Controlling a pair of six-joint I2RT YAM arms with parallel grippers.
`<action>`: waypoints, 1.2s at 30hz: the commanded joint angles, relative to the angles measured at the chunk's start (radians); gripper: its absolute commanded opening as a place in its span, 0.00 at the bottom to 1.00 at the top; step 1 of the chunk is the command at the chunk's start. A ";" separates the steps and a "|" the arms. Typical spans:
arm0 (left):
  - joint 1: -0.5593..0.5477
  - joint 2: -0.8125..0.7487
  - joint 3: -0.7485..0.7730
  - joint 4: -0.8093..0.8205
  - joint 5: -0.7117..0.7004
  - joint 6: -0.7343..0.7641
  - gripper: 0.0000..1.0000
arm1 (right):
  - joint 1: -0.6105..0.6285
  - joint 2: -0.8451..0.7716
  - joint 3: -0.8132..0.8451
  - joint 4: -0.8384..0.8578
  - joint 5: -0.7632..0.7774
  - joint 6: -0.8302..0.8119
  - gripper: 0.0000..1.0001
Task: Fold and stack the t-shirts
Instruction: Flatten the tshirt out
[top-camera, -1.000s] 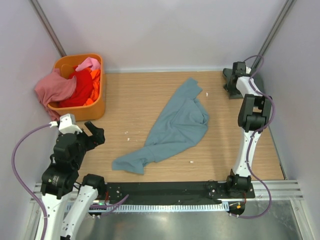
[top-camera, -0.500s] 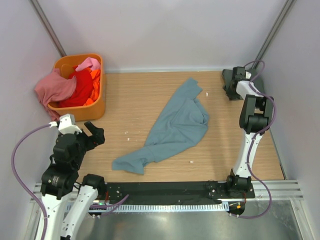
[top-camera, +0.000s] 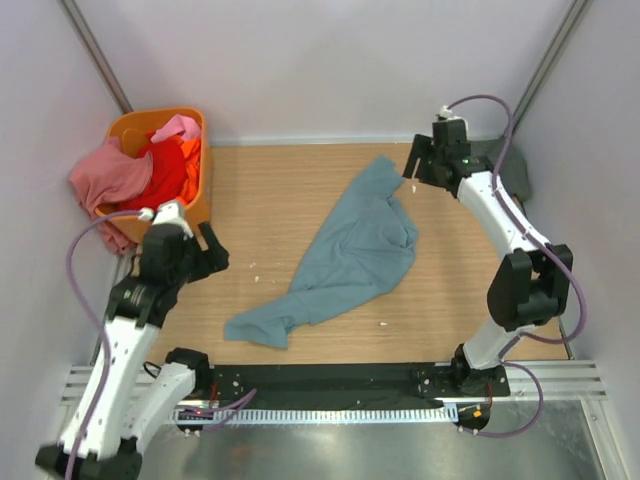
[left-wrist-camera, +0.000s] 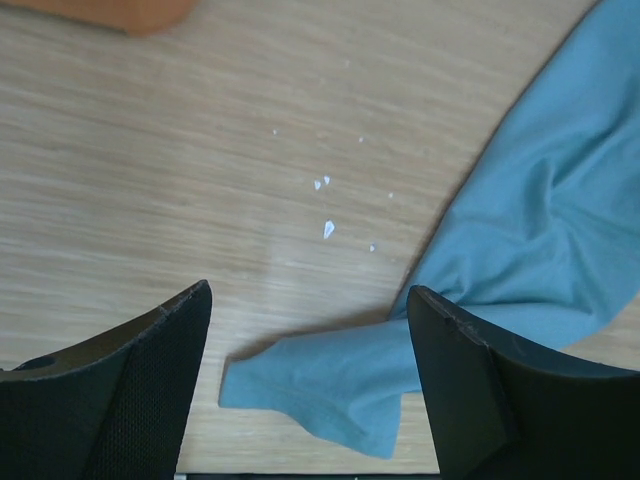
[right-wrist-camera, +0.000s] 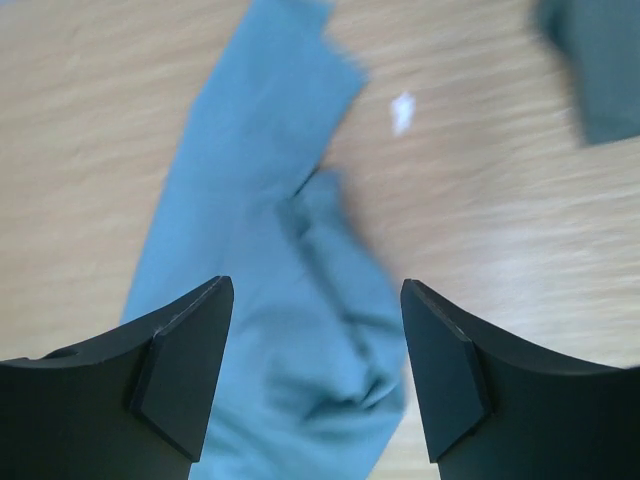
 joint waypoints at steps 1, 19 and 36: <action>-0.063 0.174 0.036 0.032 0.072 -0.048 0.80 | 0.123 -0.093 -0.160 -0.001 -0.077 0.047 0.74; -0.680 0.207 -0.271 -0.191 -0.238 -0.744 0.91 | 0.382 -0.694 -0.777 -0.002 -0.026 0.257 0.77; -0.718 0.144 -0.543 0.142 -0.426 -0.863 0.49 | 0.381 -0.684 -0.882 0.067 -0.083 0.305 0.79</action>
